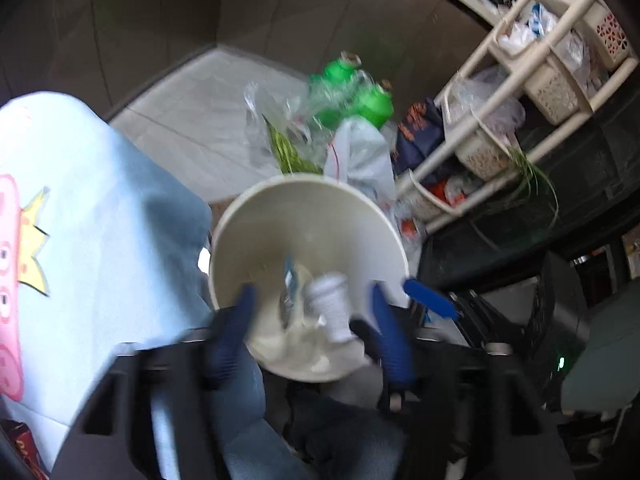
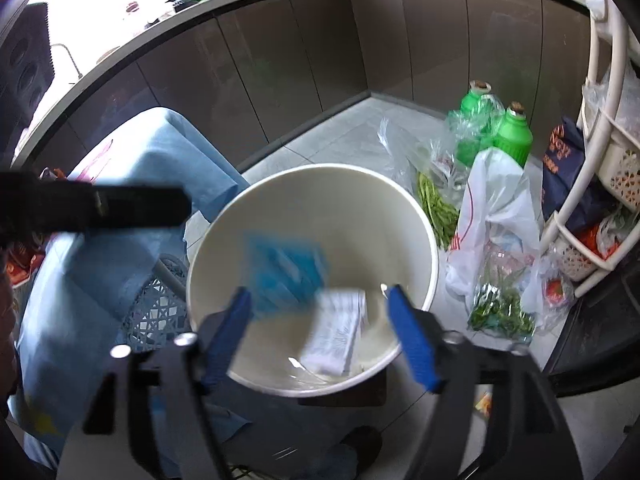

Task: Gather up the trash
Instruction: 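Carry the blue blister pack in the left gripper and receipt in the right gripper to the bucket, release both, then grasp the green bottle cap with the left gripper while the right gripper grasps the white paper cup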

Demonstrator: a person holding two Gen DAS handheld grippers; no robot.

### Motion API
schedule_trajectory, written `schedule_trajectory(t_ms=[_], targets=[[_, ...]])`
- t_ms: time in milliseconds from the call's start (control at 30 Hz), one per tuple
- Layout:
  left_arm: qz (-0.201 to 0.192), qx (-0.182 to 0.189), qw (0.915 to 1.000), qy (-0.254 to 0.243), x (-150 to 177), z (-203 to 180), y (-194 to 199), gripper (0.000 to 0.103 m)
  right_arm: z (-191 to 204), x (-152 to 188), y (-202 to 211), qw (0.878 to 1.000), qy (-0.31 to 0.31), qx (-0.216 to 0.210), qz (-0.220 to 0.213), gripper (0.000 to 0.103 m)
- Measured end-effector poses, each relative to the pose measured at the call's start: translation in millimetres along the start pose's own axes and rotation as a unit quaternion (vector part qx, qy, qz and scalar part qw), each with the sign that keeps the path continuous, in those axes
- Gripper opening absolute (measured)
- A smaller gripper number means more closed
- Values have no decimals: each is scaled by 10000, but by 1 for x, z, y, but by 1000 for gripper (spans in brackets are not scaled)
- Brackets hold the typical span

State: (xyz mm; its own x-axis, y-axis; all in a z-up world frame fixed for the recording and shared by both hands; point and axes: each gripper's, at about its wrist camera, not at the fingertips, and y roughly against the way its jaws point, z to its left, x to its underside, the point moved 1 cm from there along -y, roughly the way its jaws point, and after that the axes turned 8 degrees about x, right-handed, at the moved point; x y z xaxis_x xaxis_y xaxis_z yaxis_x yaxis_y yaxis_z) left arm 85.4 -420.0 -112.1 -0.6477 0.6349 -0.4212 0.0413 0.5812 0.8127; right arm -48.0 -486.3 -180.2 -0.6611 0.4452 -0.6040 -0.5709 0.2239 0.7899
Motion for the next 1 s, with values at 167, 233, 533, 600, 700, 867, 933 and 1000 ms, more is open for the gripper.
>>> schedule_trajectory(t_ms=[167,233,533,600,700,867,933,1000], targets=[[-434,-113,9990,36,-1,1,20,94,-1,-1,10,9998,55,-138,-122,99],[-553,-171,9983,68,-1,1,27,94,-2,-2,13,9998,50,-162,-117,99],[-764,-214,9968,103,-3,-4,51,94,10,-11,35,9996,115,-129,-236,100],[-832,-222,9962,105,-3,-6,60,94,13,-14,42,9995,124,-119,-272,100],[-968,-232,9950,106,-1,-10,77,94,19,-18,57,9991,157,-121,-364,100],[-1307,-348,9907,112,11,-12,118,95,35,-25,87,9979,272,-158,-561,100],[-1423,-380,9889,179,18,-11,135,95,43,-27,96,9974,320,-211,-615,100],[-1519,-446,9871,245,28,-8,156,95,54,-27,106,9970,388,-233,-623,100]])
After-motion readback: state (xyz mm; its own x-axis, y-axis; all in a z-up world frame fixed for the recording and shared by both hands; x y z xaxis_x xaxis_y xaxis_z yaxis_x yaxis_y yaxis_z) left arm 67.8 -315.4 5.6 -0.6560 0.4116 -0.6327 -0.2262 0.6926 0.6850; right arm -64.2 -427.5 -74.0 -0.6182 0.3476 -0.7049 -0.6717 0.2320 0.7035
